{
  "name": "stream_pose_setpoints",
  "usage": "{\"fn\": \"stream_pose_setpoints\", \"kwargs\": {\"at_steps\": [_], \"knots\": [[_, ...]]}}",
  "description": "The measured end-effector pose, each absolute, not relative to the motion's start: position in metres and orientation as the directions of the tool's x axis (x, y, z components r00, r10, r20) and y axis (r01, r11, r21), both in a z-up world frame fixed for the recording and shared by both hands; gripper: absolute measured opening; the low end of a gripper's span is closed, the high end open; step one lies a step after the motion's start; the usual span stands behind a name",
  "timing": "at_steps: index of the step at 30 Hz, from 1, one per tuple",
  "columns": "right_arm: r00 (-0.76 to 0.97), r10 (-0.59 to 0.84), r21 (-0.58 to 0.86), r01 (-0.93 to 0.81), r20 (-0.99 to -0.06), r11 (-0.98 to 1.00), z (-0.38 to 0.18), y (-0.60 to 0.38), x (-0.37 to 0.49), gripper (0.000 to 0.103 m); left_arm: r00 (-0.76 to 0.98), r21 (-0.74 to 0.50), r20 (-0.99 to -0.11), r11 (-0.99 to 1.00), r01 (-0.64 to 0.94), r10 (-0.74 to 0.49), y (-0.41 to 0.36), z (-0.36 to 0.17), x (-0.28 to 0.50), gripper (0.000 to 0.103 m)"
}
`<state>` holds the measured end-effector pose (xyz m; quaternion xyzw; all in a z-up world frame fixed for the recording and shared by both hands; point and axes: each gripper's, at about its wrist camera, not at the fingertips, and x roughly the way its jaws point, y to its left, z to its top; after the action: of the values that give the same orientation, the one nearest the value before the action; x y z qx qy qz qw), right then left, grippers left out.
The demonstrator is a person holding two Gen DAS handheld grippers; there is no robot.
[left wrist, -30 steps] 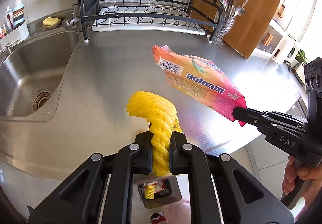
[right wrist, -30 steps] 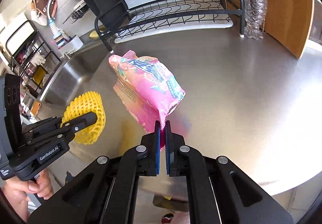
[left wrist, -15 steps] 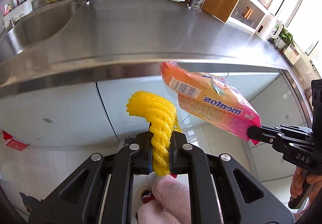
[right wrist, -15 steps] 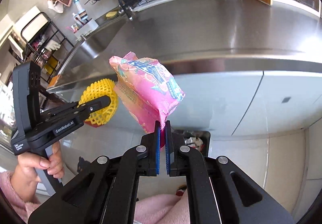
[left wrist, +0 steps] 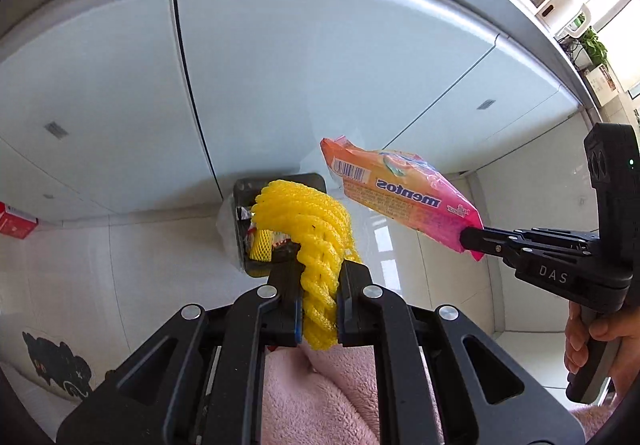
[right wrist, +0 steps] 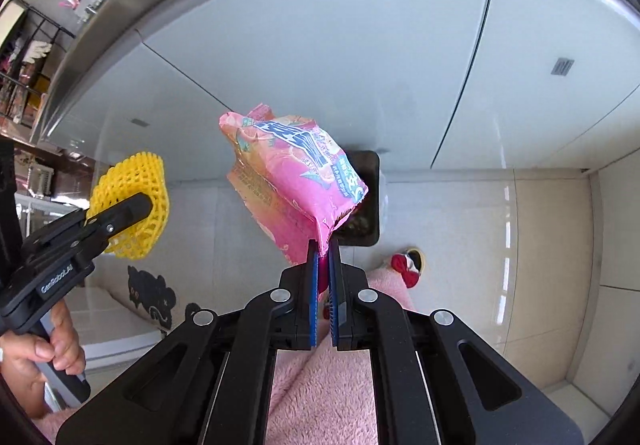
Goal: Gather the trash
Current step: 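Carry the foam net and Mentos pack down over the black bin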
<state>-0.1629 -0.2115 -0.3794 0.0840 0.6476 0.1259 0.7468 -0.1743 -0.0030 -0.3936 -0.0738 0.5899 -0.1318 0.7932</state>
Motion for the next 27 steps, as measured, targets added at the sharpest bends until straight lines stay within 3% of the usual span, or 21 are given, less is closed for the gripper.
{"fn": "stream_pose_setpoints", "kwargs": {"at_steps": [18,27], "knots": [[-0.087,0.244,0.244,0.017,-0.966,0.970,-0.523,-0.160,-0.097,0.006,0.105,-0.311,-0.943,0.949,0.051,-0.315,0.000,-0.533,-0.115,0.009],[-0.124,0.239,0.233,0.063,-0.963,0.970,-0.571,-0.156,-0.072,0.006,0.058,-0.306,-0.949,0.949,0.074,-0.311,-0.008,-0.577,-0.103,0.010]]}}
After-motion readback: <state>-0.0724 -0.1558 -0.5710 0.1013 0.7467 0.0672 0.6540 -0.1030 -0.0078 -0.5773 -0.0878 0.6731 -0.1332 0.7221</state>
